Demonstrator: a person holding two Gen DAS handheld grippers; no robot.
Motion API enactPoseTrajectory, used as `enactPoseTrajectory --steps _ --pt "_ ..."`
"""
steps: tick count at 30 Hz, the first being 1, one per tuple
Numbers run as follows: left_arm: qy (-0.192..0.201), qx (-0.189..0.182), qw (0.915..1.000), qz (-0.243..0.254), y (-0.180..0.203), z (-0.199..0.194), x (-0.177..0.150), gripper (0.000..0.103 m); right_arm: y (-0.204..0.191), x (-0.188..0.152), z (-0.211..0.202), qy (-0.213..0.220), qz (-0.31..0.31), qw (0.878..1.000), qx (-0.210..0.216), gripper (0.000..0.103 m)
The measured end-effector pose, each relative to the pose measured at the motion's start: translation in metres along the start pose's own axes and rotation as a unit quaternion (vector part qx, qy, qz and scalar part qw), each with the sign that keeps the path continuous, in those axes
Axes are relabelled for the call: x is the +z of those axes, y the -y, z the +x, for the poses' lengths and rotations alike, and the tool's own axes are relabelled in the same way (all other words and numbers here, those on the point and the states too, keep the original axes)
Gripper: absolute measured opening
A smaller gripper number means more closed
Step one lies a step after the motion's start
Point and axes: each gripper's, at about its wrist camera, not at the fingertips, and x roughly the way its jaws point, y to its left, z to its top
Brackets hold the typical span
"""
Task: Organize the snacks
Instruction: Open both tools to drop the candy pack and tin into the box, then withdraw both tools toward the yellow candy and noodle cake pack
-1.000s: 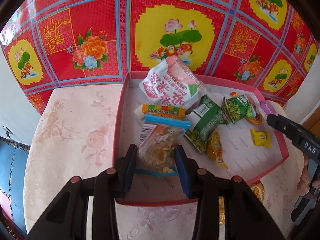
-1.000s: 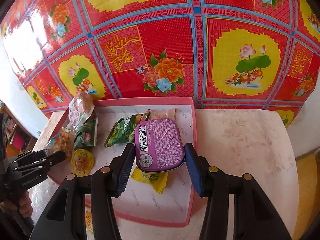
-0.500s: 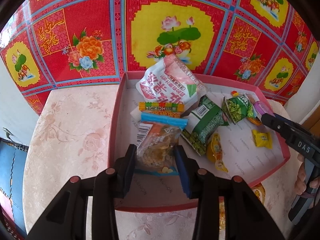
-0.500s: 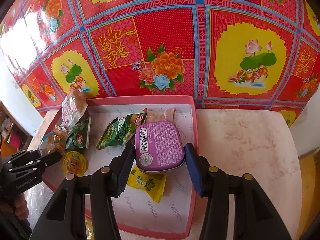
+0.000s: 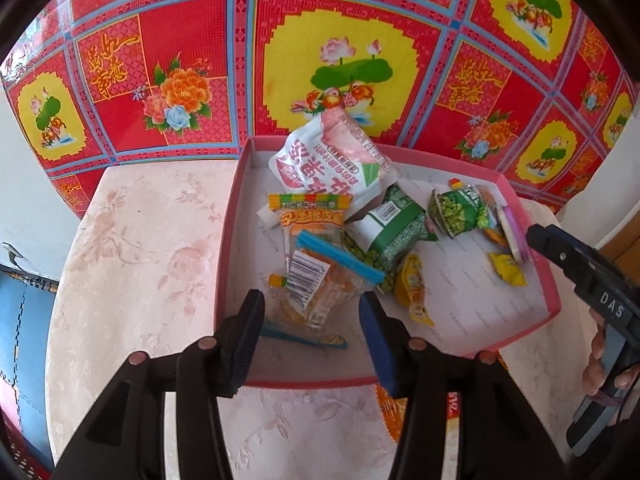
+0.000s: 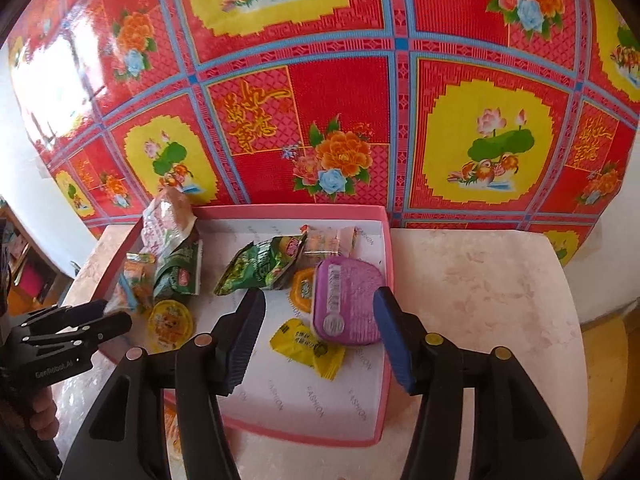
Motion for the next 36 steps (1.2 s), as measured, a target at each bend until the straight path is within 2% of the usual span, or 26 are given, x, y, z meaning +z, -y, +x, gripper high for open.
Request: enactPoseTrajectory --steps 3,17,36 --pt "0.005 0.003 1.0000 0.001 -0.003 -0.008 0.000 0.059 -0.002 -0.003 -0.008 0.004 0.000 1.000 0.003 0.058" --pt "0.016 -0.009 0.9998 0.005 0.002 -0.043 -0.013 0.059 -0.015 -0.027 -0.045 0.008 -0.001 1.000 0.021 0.058" --pt "-0.001 -0.012 0.9996 0.023 0.022 -0.069 -0.062 0.059 -0.014 -0.080 -0.084 -0.015 0.014 1.000 0.013 0.058"
